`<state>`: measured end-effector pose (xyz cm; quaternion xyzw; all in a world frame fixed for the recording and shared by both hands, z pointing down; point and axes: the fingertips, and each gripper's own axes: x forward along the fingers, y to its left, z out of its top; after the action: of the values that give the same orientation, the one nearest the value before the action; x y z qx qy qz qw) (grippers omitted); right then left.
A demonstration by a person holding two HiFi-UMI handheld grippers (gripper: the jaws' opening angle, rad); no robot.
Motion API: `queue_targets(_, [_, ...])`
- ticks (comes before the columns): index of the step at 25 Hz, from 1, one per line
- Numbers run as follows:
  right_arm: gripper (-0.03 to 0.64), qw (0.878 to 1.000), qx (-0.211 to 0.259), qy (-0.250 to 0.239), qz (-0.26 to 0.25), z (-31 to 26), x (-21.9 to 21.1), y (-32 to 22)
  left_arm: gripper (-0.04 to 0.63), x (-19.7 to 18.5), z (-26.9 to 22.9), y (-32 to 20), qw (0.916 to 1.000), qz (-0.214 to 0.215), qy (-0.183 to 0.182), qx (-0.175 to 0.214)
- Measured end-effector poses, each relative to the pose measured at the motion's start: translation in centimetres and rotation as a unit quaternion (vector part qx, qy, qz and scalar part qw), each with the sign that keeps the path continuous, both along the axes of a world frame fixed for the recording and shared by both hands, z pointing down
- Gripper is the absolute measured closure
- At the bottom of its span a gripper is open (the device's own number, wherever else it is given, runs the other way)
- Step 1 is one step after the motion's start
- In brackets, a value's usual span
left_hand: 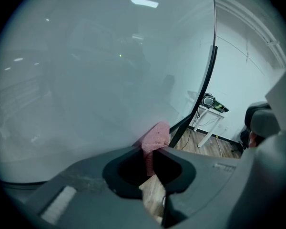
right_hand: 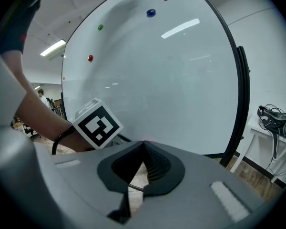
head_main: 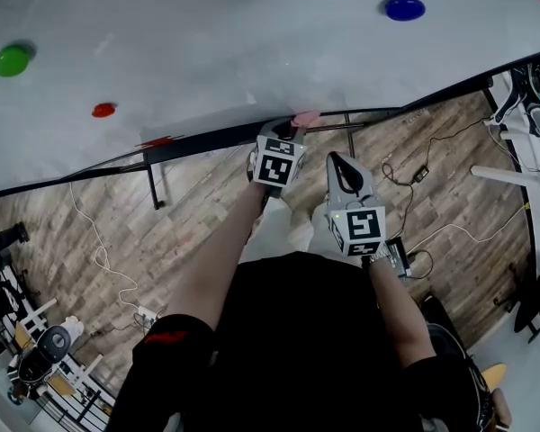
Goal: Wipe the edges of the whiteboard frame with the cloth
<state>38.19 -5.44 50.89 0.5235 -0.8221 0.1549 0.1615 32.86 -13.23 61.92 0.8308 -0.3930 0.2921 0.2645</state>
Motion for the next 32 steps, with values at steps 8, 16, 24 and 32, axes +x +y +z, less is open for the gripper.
queue_targets(8, [0.615,1.000,0.002,0.002,0.001,0.1,-2.5,-0.2,0.549,-2.5,0.4,0.1,1.0000,-0.001,-0.001,-0.003])
queue_targets(16, [0.615,1.000,0.001,0.005,0.006,0.3,-4.4,-0.1,0.549,-4.6,0.8,0.3,1.0000,0.006,-0.001,-0.004])
queue_targets(24, [0.615,1.000,0.000,0.011,0.004,0.4,-6.4,-0.1,0.549,-6.1,1.1,0.4,0.9999,0.011,0.004,-0.002])
queue_targets(32, [0.615,1.000,0.001,0.014,-0.002,0.3,-9.0,-0.3,0.549,-8.3,1.3,0.7,0.9999,0.012,0.006,0.000])
